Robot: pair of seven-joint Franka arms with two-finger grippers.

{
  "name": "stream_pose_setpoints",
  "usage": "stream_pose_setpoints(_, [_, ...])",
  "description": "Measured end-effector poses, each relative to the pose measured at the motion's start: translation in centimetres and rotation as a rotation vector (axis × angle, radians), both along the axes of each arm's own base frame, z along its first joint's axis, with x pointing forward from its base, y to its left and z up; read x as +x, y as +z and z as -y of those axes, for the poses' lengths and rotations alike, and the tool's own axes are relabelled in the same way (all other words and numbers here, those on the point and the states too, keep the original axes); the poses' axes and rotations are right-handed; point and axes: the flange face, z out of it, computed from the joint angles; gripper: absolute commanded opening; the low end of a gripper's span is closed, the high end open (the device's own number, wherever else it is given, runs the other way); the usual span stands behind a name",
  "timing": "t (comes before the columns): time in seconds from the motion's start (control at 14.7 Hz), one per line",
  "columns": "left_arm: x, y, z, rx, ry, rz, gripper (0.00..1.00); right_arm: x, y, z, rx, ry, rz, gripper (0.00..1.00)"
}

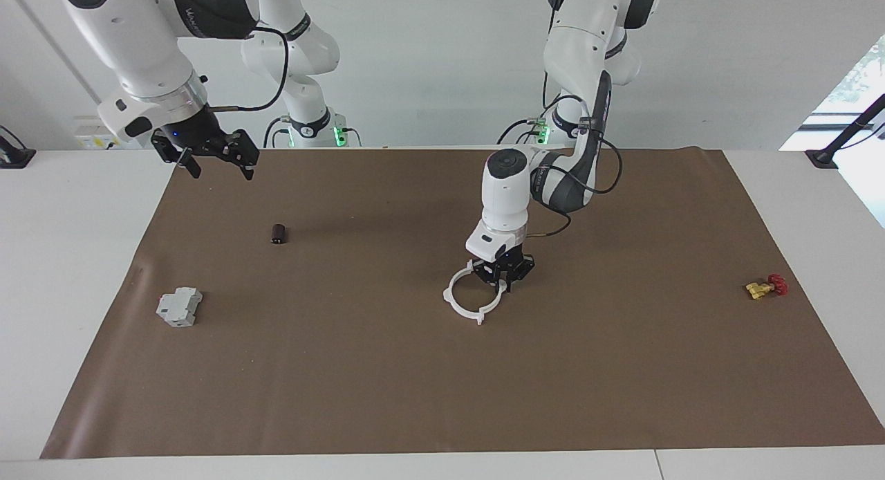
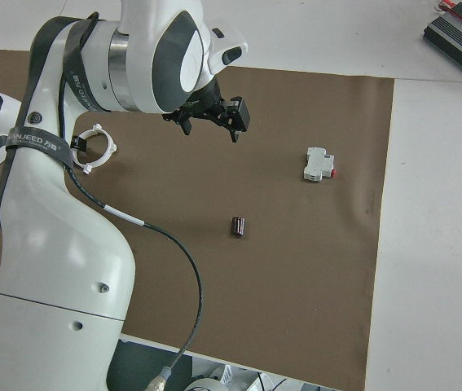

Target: Assemble drain pipe with both arms

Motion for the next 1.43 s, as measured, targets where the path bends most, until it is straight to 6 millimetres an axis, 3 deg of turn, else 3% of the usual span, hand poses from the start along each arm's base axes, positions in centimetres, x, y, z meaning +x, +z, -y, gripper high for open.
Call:
stream_pose_setpoints(0.2, [0.9, 0.4, -1.2, -0.005, 0.025, 0.008, 1.0, 0.0, 0.0, 0.0, 0.0, 0.0, 0.0, 1.0])
stream_pose_setpoints(0.48, [3.0, 3.7, -5.9, 0.005, 0.113, 0.008, 1.0, 0.0, 0.2, 0.0, 0.0, 0.0, 0.004, 1.0])
stream_pose_setpoints(0.82, [4.0, 10.1, -14.6, 0.005, 0.146, -0.089, 1.0, 0.1, 0.7, 0.0, 0.0, 0.0, 0.016, 1.0])
stream_pose_setpoints(1.09, [4.5, 14.1, -23.3, -0.036, 0.089, -0.147, 1.0, 0.1, 0.8, 0.0, 0.0, 0.0, 0.016, 1.0])
stream_pose_setpoints(1.43, [3.6, 19.2, -32.0, -0.055, 0.071, -0.162, 1.0, 0.1, 0.8, 0.0, 0.0, -0.001, 0.016, 1.0])
